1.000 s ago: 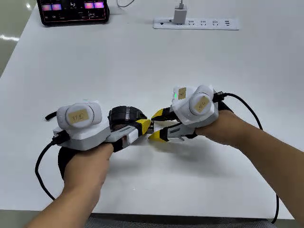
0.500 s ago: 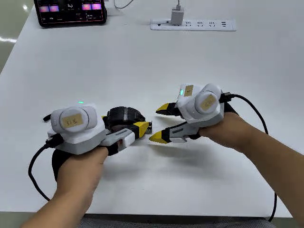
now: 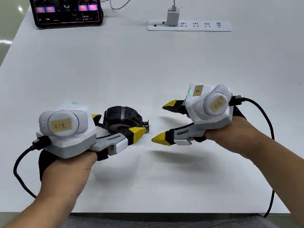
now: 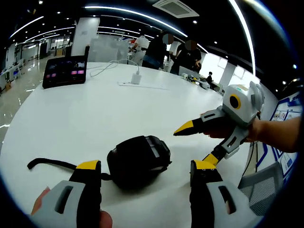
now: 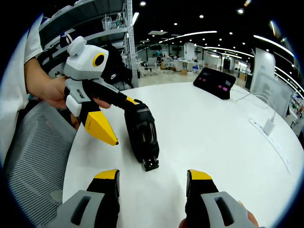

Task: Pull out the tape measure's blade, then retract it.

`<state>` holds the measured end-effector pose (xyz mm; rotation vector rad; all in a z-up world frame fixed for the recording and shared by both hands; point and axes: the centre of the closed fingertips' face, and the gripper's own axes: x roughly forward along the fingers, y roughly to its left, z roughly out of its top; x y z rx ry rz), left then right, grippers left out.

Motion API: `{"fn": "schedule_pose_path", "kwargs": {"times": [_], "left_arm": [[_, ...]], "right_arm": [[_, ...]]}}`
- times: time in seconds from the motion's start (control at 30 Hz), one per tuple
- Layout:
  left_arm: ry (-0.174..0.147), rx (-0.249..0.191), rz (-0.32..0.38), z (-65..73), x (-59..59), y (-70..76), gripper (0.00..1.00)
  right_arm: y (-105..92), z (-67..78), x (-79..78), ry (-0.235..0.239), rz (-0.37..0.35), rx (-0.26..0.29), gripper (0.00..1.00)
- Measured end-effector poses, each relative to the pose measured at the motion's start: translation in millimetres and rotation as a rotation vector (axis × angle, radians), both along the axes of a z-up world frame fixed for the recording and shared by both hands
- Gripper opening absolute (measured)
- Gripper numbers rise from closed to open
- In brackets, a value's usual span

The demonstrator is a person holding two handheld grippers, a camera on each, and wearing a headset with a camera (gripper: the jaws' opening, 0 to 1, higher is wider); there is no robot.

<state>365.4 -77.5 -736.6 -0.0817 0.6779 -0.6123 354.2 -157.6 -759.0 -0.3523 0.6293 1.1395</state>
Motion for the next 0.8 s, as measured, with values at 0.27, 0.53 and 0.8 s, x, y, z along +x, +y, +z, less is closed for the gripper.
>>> {"fn": "schedule_pose_path", "kwargs": {"times": [0.27, 0.53, 0.8], "left_arm": [[-0.041, -0.022, -0.086, 8.7, -9.4, -2.9, 0.75], [-0.072, 0.002, -0.157, 10.6, -17.1, 8.8, 0.77], [-0.099, 0.038, -0.242, 12.6, -25.4, 19.0, 0.78]], "right_arm": [[-10.0, 6.6, -5.5, -0.003, -0.034, -0.005, 0.62], [-23.8, 10.1, -17.0, 0.004, -0.066, 0.006, 0.68], [-38.0, 19.4, -24.6, -0.011, -0.096, 0.013, 0.71]]}}
